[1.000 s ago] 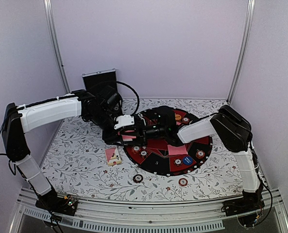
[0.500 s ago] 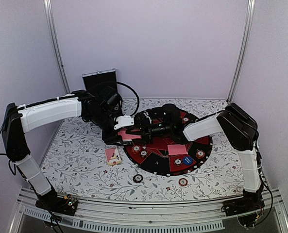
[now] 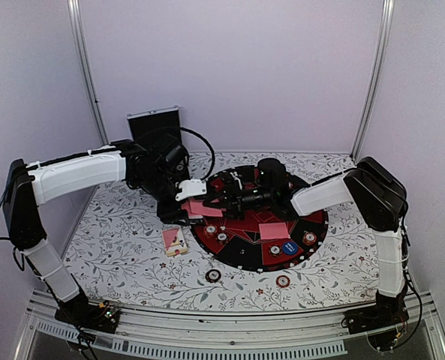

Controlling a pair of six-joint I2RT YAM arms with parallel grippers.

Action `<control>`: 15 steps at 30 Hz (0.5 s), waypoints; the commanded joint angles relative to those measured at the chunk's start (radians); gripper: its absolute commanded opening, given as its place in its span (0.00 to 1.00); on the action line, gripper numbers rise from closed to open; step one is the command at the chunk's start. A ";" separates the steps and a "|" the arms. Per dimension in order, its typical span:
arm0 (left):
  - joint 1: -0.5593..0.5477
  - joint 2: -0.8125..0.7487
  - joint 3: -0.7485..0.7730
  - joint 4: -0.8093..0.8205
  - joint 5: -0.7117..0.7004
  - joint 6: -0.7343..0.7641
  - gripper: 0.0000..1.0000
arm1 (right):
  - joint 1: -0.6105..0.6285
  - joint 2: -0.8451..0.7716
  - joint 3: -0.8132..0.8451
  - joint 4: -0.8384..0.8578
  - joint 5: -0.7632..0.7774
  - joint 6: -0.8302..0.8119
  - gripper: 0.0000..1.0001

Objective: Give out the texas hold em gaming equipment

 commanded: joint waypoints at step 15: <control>0.007 -0.043 -0.010 0.038 -0.028 0.022 0.00 | -0.100 -0.086 -0.060 -0.071 -0.027 -0.029 0.18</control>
